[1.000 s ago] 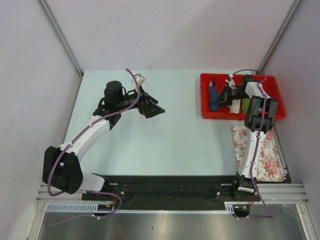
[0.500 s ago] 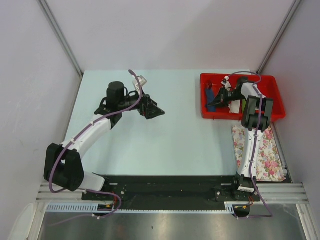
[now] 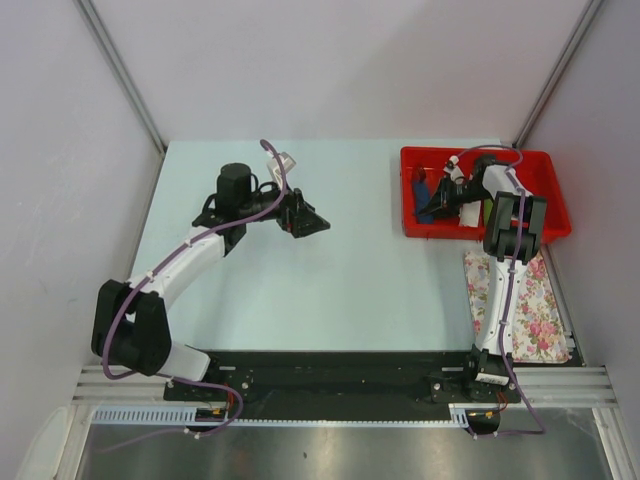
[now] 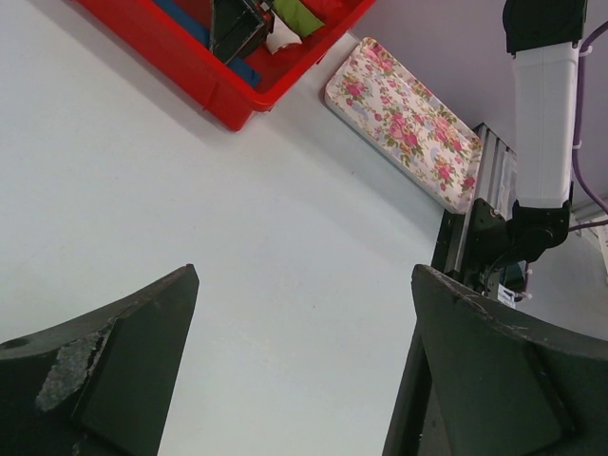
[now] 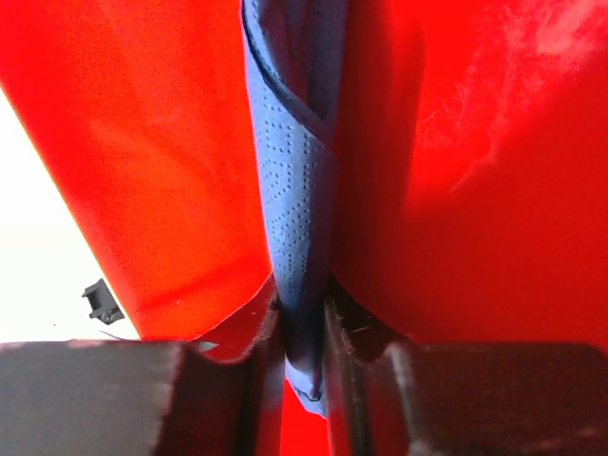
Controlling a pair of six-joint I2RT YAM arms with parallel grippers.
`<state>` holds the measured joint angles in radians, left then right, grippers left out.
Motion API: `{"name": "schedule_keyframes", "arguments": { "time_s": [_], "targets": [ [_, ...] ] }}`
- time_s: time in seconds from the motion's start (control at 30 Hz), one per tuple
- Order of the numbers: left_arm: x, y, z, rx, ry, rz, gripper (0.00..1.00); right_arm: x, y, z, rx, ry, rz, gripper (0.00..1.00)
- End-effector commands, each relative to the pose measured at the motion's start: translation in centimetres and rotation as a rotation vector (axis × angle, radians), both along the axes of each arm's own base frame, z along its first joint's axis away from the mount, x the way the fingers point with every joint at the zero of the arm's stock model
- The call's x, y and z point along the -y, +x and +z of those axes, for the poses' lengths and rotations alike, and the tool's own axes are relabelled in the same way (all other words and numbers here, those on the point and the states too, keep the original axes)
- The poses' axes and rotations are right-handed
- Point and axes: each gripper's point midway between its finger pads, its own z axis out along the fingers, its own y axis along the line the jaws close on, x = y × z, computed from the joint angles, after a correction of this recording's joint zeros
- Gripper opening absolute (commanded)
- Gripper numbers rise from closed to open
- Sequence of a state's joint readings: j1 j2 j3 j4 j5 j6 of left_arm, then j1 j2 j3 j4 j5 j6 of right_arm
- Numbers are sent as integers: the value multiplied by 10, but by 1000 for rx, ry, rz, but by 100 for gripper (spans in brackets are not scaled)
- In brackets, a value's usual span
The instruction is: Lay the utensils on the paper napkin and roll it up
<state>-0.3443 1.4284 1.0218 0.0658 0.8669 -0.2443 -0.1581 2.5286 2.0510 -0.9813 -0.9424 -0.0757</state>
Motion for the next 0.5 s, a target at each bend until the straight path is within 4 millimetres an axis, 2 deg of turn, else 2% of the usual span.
{"name": "schedule_keyframes", "arguments": {
  "time_s": [0.0, 0.03, 0.23, 0.3, 0.33, 0.37, 0.43, 0.47],
  "targets": [
    [2, 12, 26, 83, -31, 4, 100, 12, 2, -15, -22, -144, 3, 28],
    [2, 12, 26, 80, -31, 5, 100, 11, 1, -15, -27, -150, 5, 35],
    [2, 12, 28, 82, -40, 10, 100, 9, 5, -5, -1, -190, 10, 36],
    [2, 12, 29, 82, -41, 12, 100, 9, 7, -2, 13, -216, 14, 47],
    [2, 11, 30, 85, -43, 12, 100, 11, 8, -2, 17, -237, 12, 48],
    [1, 12, 30, 85, -42, 13, 100, 12, 9, 1, 21, -248, 9, 54],
    [1, 12, 31, 87, -44, 14, 100, 17, 10, 1, 18, -281, -5, 55],
    [1, 12, 31, 84, -44, 16, 100, 18, 10, 2, 18, -287, -11, 60]
  ]
}}
